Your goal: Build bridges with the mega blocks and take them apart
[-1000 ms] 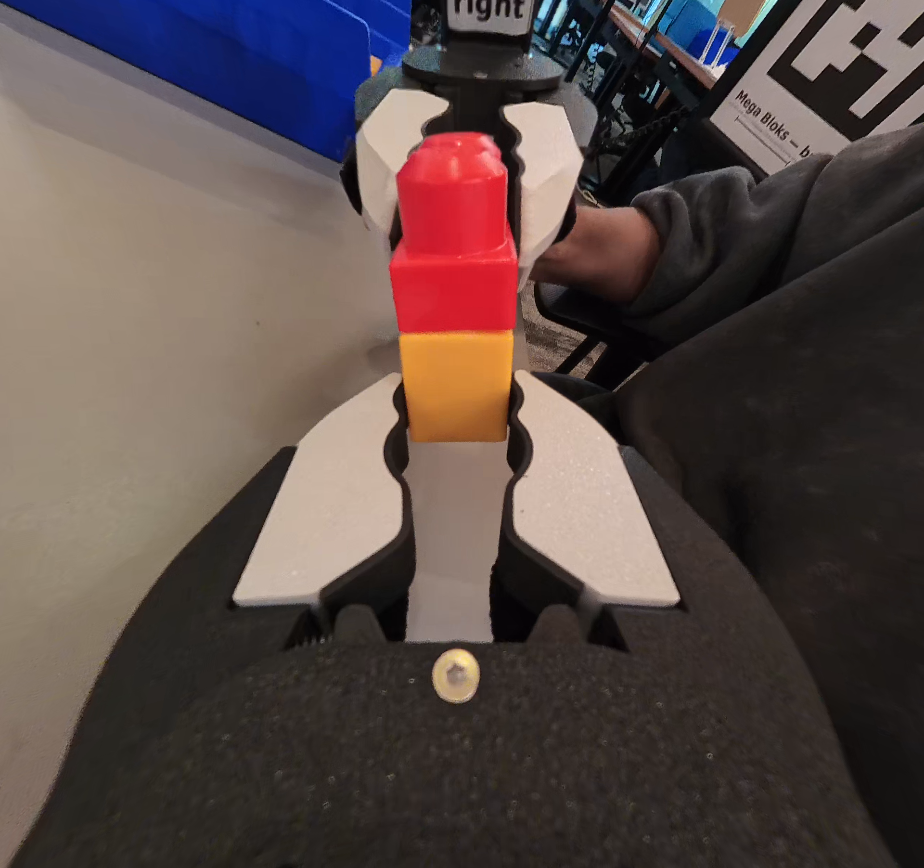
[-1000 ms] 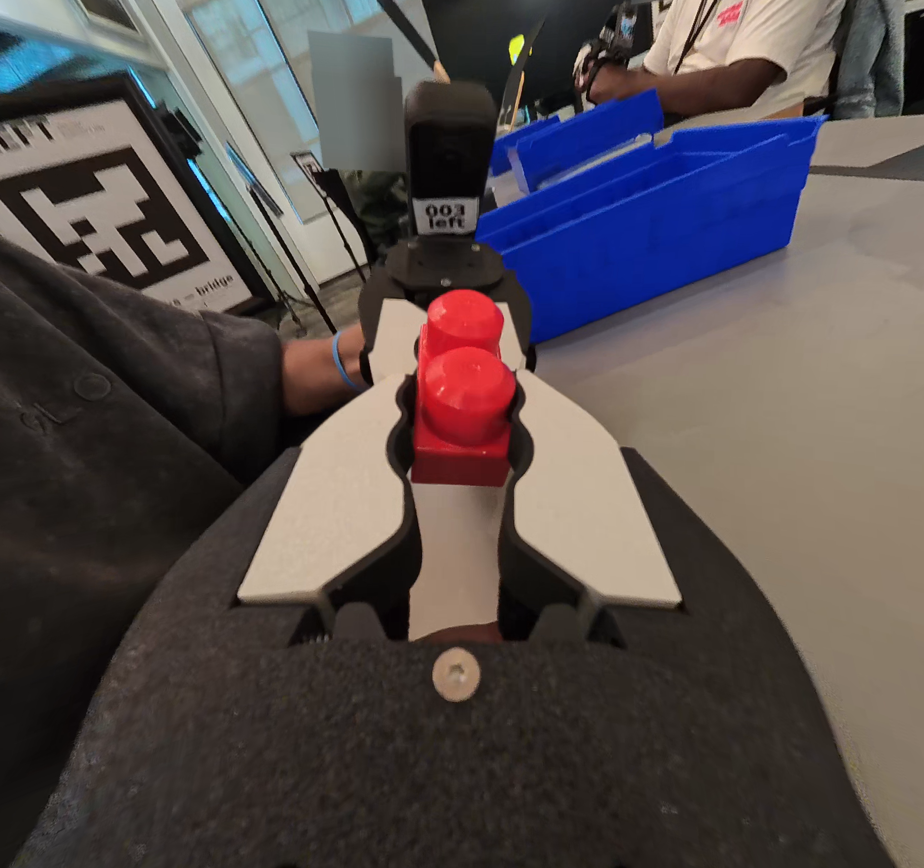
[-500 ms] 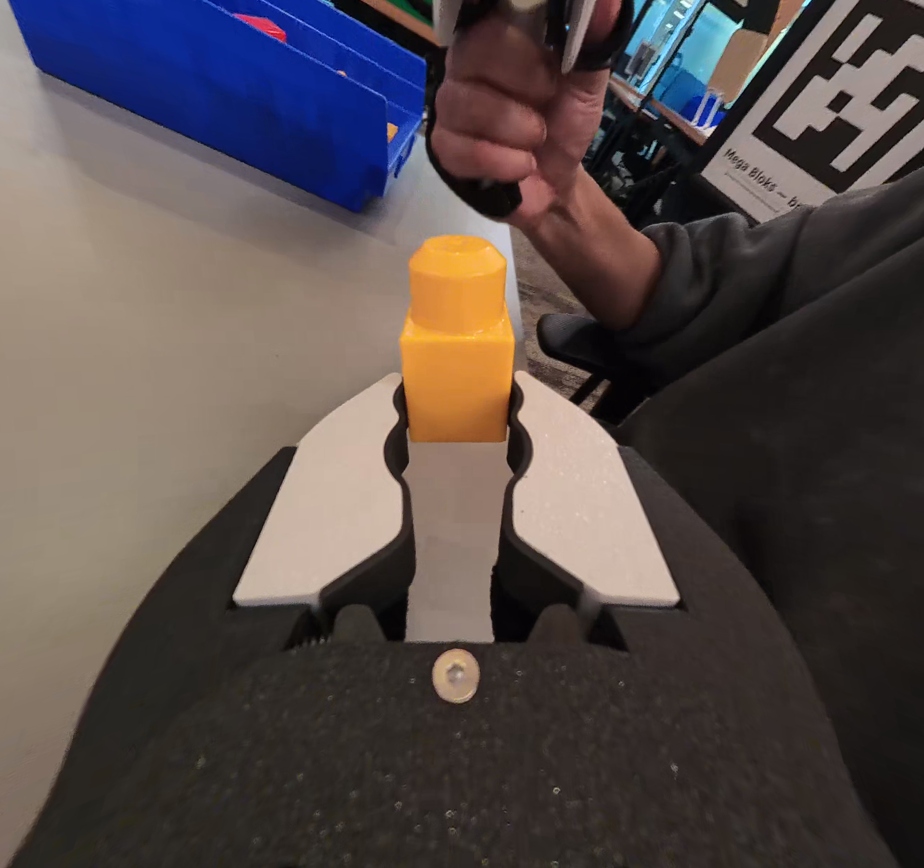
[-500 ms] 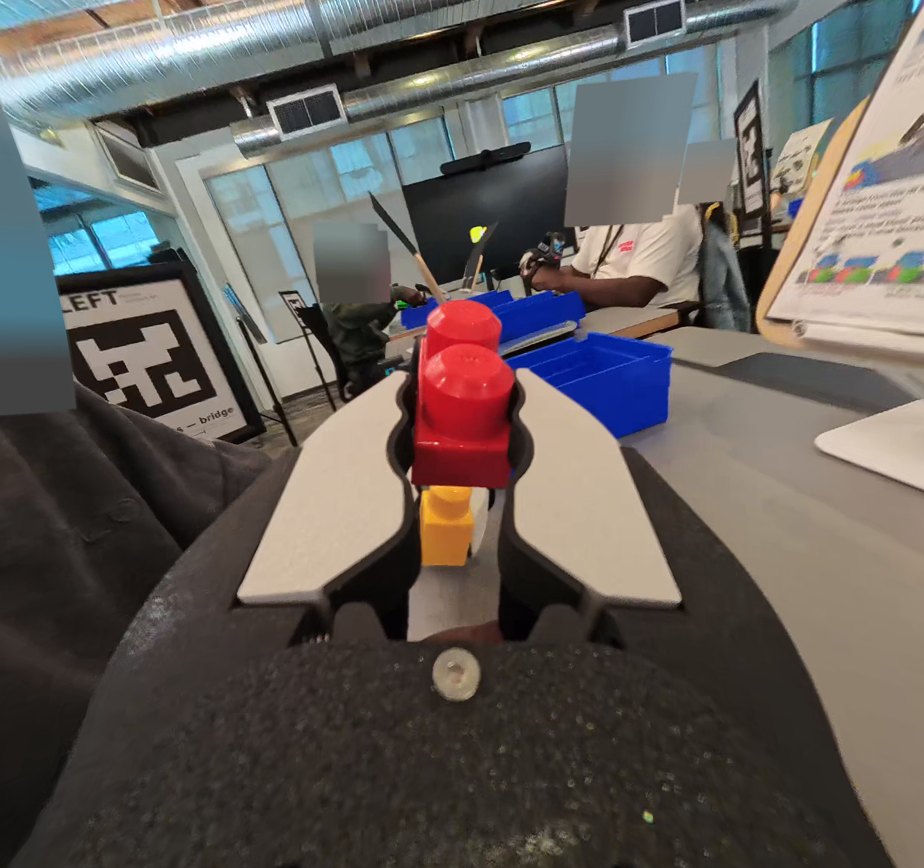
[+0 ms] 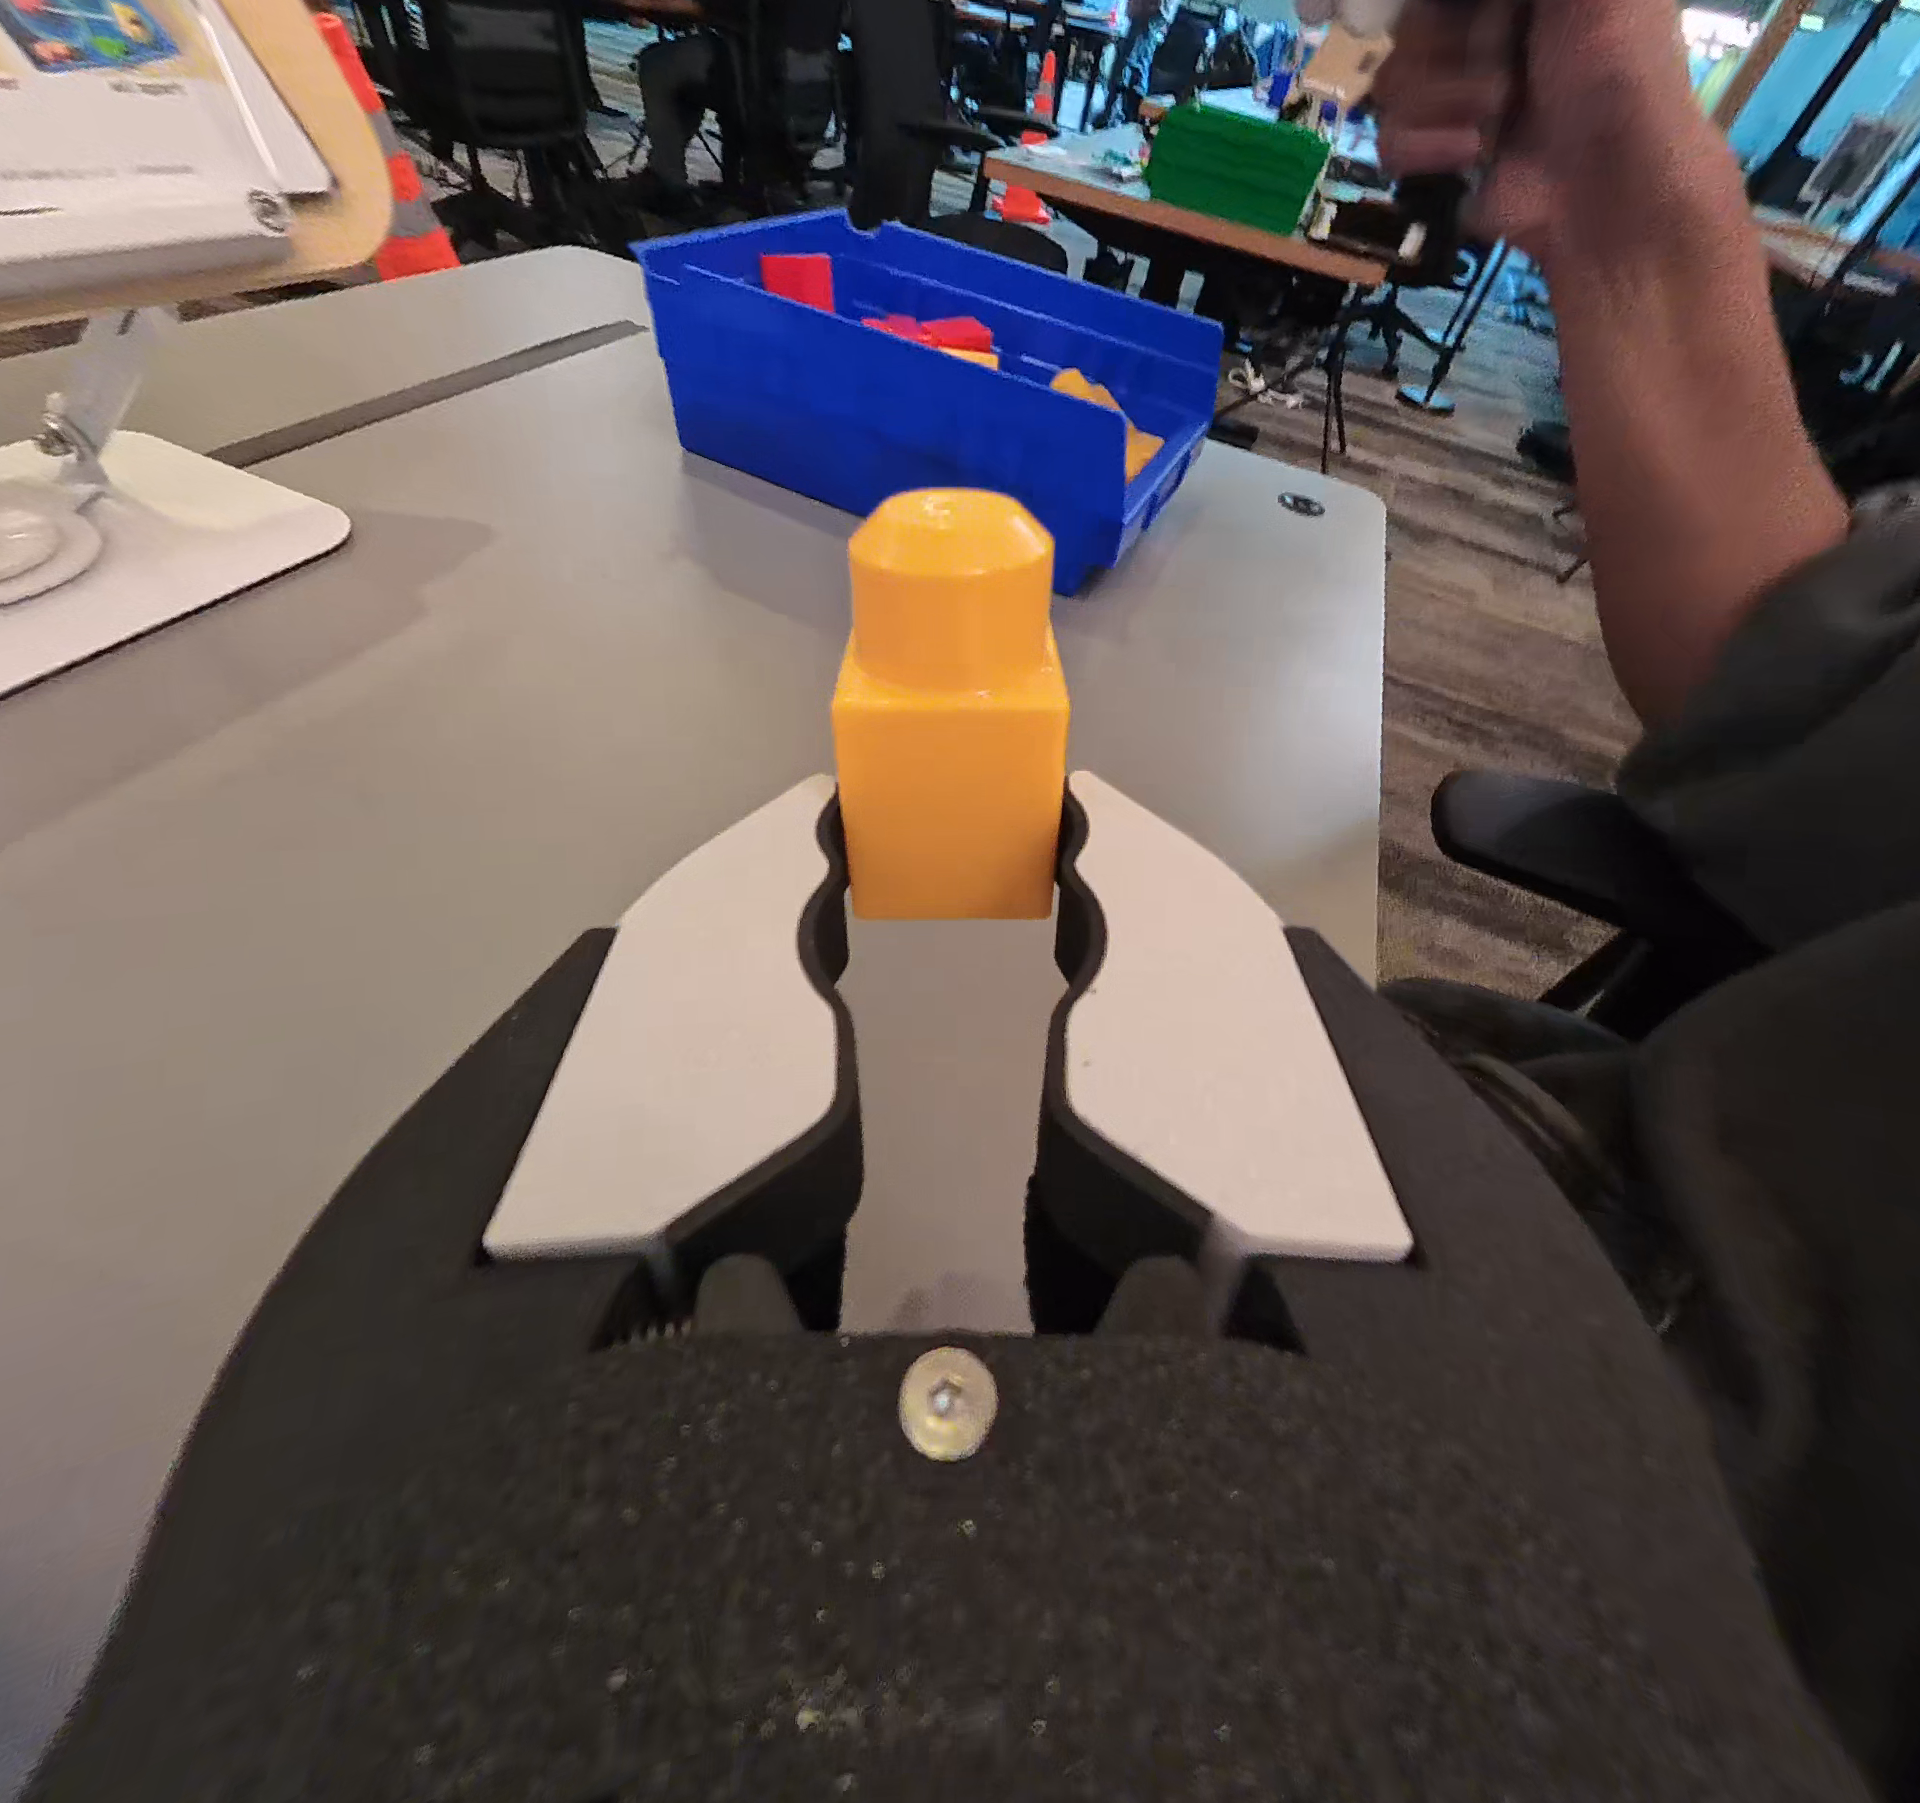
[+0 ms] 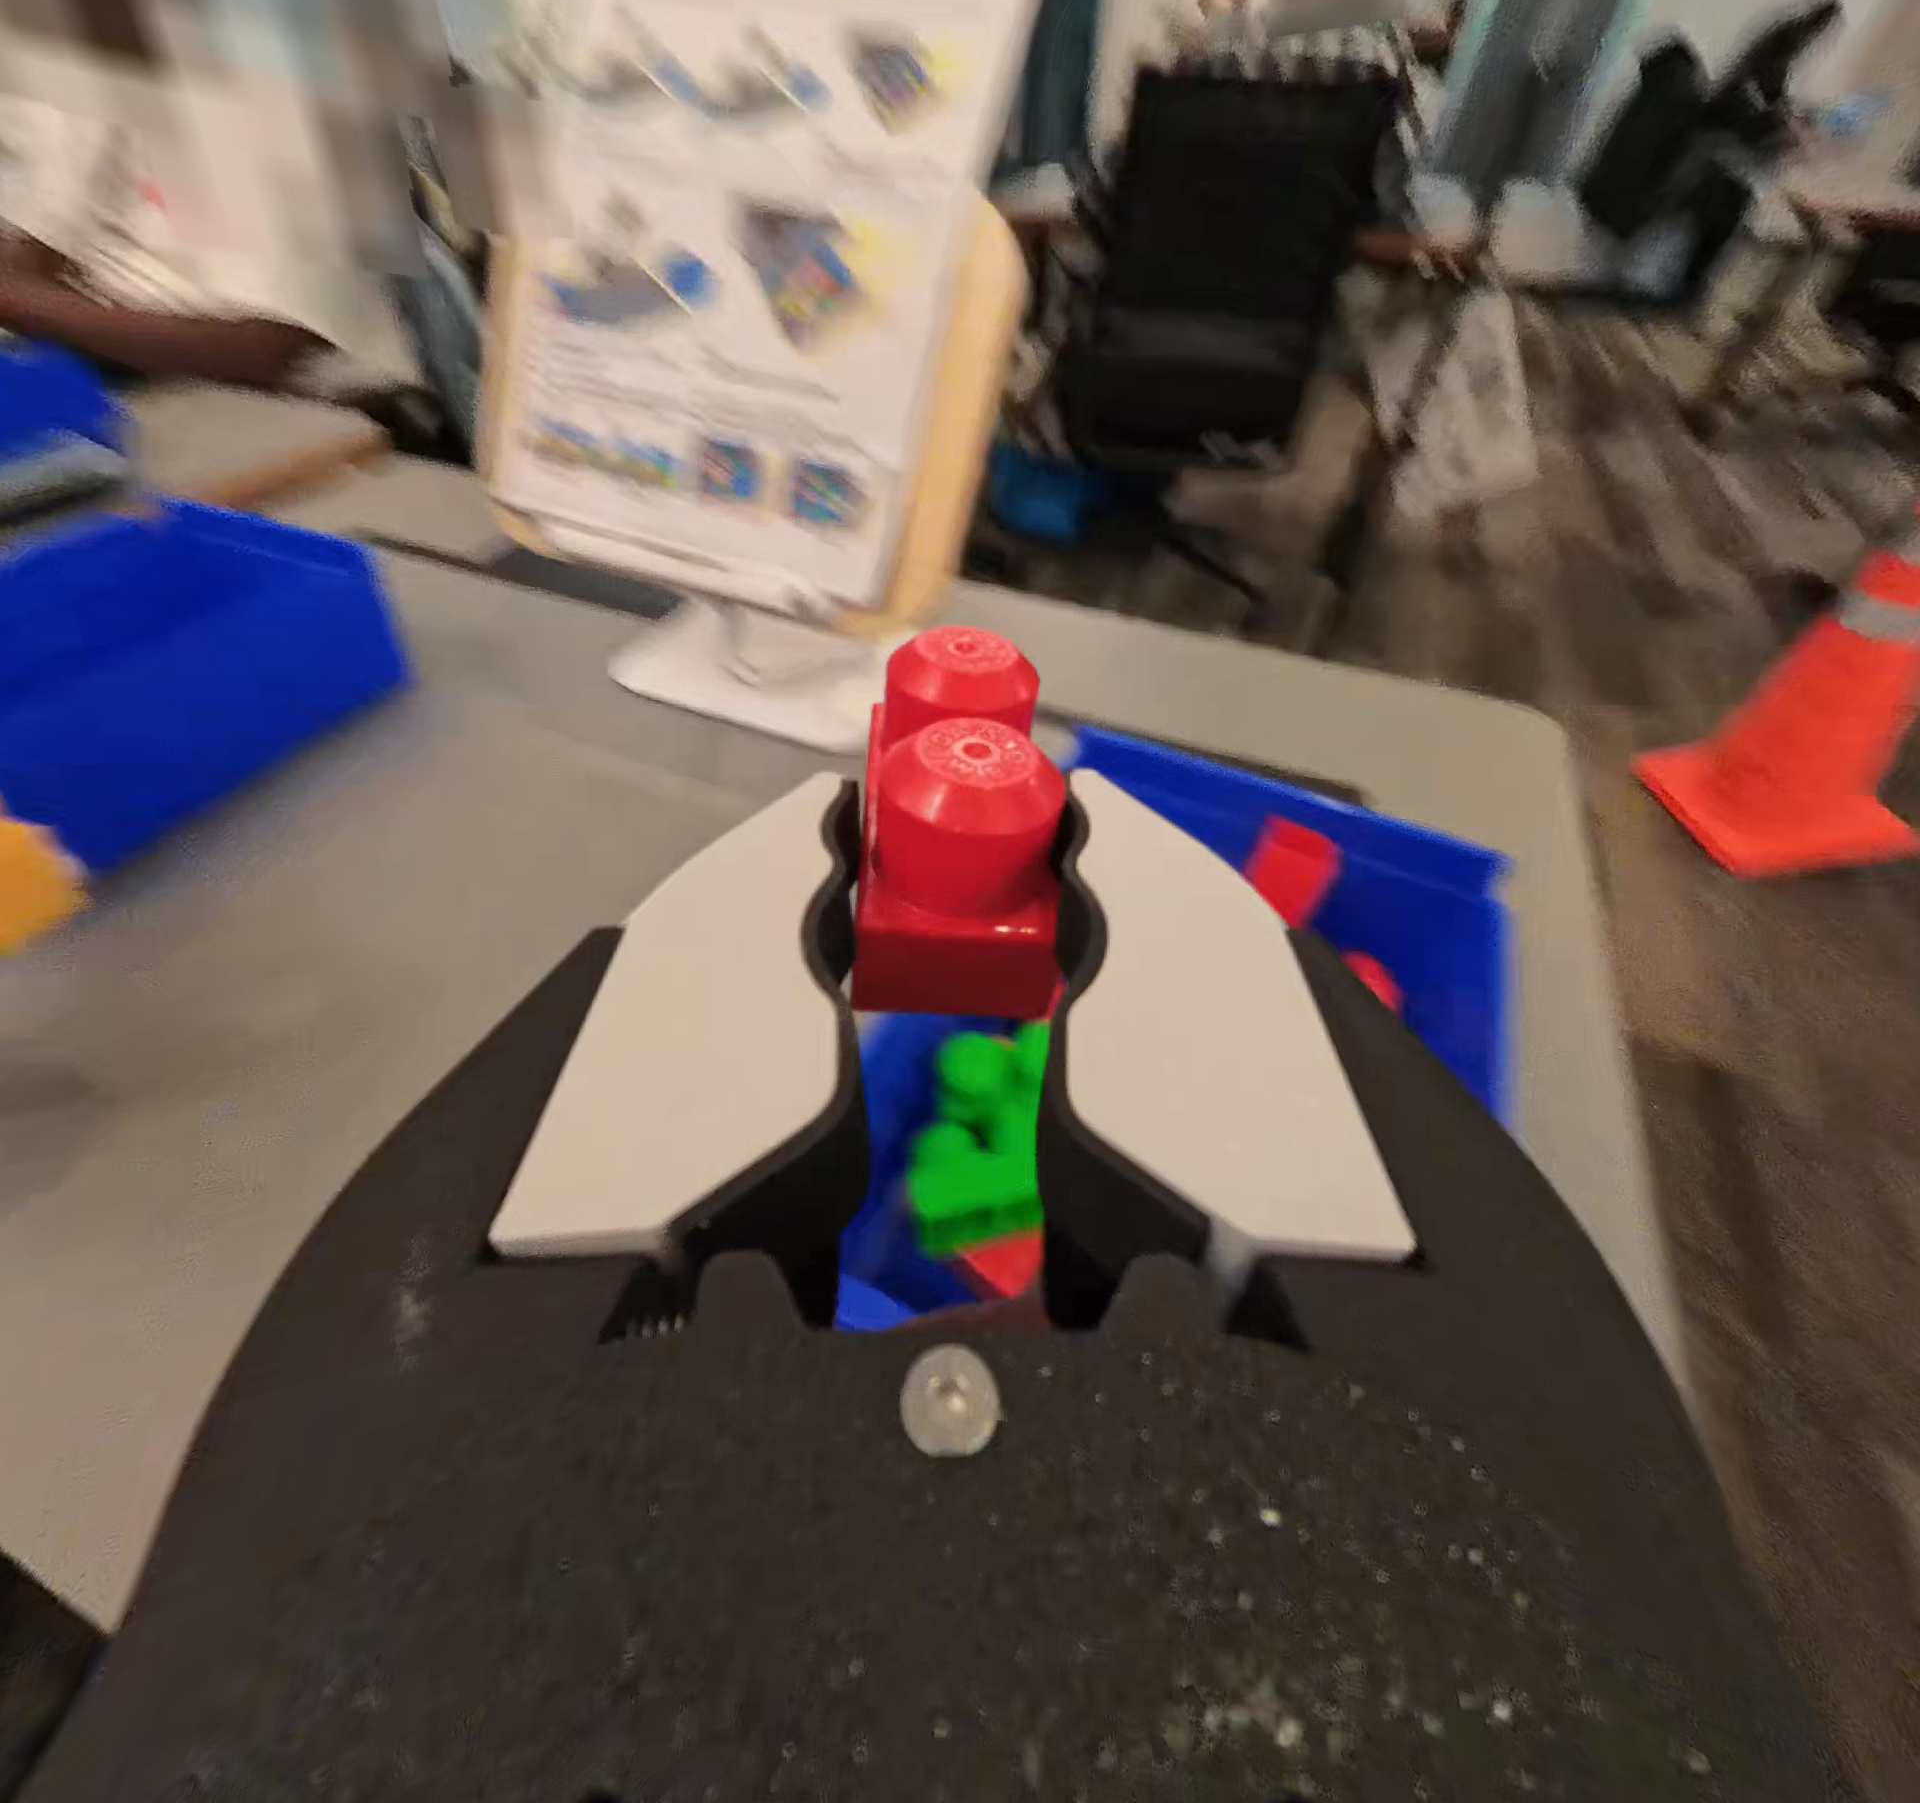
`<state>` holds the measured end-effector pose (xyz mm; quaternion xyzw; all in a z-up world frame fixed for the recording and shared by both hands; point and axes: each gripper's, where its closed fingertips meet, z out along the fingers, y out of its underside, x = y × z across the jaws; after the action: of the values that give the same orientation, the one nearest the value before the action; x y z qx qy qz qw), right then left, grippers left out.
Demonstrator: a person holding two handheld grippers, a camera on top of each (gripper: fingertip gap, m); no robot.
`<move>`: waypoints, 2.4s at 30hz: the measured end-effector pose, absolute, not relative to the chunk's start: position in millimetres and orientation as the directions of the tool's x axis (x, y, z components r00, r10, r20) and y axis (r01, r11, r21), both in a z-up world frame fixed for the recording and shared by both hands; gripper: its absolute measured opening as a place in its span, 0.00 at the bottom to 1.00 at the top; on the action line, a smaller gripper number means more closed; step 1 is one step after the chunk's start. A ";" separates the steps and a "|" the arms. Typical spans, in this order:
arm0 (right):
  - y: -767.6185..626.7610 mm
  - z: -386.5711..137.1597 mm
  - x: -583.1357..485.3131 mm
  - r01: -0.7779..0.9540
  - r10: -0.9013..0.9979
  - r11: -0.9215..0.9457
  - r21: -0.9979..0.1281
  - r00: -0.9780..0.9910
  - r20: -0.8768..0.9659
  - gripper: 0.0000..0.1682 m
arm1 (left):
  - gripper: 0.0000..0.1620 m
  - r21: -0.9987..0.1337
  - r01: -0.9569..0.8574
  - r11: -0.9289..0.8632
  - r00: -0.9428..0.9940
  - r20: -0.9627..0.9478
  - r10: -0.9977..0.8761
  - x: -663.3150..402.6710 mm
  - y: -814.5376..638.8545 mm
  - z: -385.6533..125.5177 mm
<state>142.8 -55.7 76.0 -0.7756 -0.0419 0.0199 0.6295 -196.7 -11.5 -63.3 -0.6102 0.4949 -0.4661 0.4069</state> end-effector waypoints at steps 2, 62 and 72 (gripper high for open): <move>-43.5 65.3 185.5 0.089 -0.015 -0.326 -0.941 0.995 0.100 0.20 | 0.22 -0.954 -0.261 -0.150 0.043 0.144 -0.989 -191.2 -20.0 -69.6; -88.3 -129.4 -99.0 0.084 0.519 -0.497 -0.864 0.827 -0.218 0.30 | 0.22 -0.142 -0.963 -0.230 0.224 0.057 -0.973 -143.5 56.2 -185.1; -80.1 -132.1 -79.4 0.074 0.416 -0.485 -0.872 0.896 -0.155 0.37 | 0.26 -0.382 -0.874 -0.300 0.298 0.065 -0.952 -150.5 52.2 -162.0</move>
<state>-79.4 -80.1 -132.1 -0.8435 -0.1453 0.1758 0.4863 -150.5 52.2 -162.0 -0.7938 0.5752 -0.1412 0.1382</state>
